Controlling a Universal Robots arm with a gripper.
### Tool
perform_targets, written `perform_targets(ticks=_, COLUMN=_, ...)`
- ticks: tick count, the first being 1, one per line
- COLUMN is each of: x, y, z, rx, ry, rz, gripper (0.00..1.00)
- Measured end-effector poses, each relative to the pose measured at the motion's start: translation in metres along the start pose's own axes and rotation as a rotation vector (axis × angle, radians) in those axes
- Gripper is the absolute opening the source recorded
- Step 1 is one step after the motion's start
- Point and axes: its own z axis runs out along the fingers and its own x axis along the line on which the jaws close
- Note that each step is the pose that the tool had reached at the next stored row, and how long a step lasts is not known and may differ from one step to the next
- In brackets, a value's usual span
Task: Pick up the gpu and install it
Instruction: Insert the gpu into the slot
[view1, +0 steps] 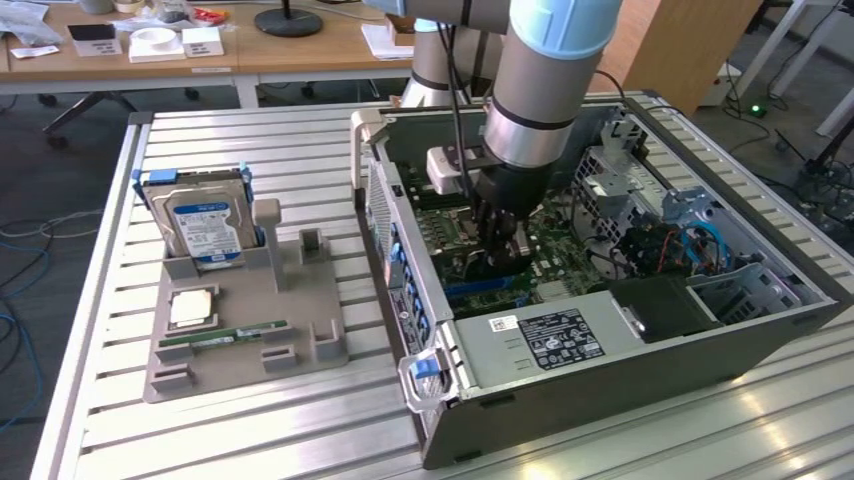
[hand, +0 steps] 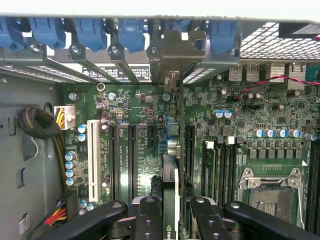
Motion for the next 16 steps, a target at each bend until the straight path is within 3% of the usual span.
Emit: perform_targets(ticks=16, x=0.0001, y=0.0002, z=0.0025, rx=0.0001, ry=0.0002, rz=0.000, gripper=0.26)
